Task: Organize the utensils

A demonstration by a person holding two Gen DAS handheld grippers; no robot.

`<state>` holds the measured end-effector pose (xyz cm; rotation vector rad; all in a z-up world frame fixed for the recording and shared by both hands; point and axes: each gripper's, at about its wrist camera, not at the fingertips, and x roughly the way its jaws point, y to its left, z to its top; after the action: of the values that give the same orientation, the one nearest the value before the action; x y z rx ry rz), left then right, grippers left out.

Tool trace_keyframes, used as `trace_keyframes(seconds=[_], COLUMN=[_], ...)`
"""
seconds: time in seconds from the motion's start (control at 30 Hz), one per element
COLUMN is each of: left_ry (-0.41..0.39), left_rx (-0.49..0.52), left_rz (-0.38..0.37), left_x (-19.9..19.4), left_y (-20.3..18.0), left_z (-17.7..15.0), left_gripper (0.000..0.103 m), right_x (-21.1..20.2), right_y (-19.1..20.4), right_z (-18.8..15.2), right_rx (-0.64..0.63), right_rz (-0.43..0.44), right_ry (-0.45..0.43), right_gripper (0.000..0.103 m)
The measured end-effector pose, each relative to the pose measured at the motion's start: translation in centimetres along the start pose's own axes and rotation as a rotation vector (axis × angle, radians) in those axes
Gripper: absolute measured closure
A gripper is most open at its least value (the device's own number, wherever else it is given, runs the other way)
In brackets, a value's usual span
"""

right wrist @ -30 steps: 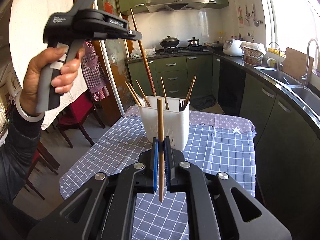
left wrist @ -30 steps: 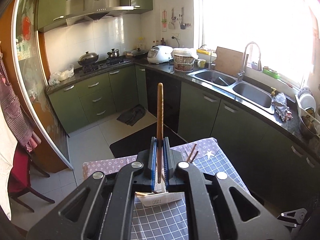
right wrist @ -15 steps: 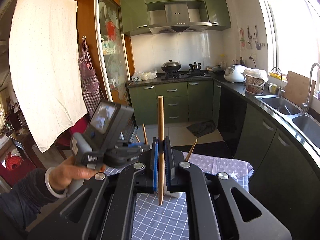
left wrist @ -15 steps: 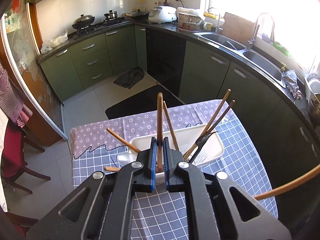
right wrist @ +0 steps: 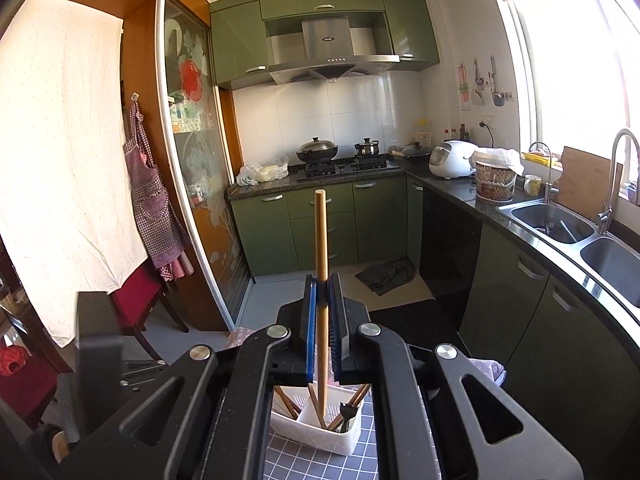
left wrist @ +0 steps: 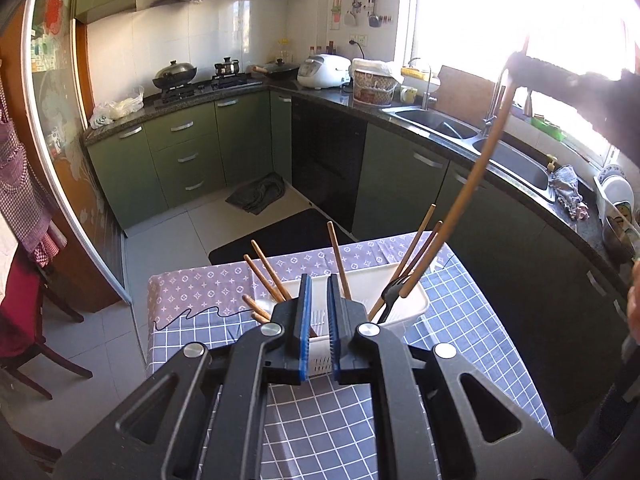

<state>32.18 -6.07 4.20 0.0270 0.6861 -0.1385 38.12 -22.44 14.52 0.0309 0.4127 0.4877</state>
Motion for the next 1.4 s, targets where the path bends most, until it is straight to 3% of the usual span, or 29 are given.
trace_keyframes(seconds=[0.13,0.23,0.4,0.83,1.07,1.2,1.4], left_ry=[-0.036,-0.051,-0.089,-0.060,-0.060,-0.058,-0.058], left_rx=[0.018,0.016,-0.004,0.002,0.010,0.009,0.011], left_rz=[0.011,0.008,0.037,0.054,0.053,0.050,0.043], left_x=[-1.3,-1.9,-2.7,-2.5,-2.5,-2.9,-3.8], left_y=[-0.6,-0.8,-0.7,-0.8,-1.2,-1.5,-2.0], left_z=[-1.3,-2.2,-3.6,-5.1,-5.2,-5.7,-6.8], left_gripper=[0.084,0.083,0.073,0.072,0.072,0.072,0.069], right_x=[3.4,5.1,7.4,10.0,8.8,6.0,0.9], right_y=[-0.7,-0.9,-1.1,-0.8,-0.3,0.3,1.0], right_z=[-1.5,-3.1,-6.7,-11.9,-12.0,-12.2,-14.5], right_rx=[0.015,0.016,0.031,0.023,0.014,0.017,0.023], right_rz=[-0.010,-0.021,-0.011,-0.035,-0.027,-0.002,0.011], right_ry=[0.055,0.085,0.139,0.216,0.208,0.177,0.141], right_gripper=[0.096,0.096,0.096,0.096,0.095,0.087,0.085])
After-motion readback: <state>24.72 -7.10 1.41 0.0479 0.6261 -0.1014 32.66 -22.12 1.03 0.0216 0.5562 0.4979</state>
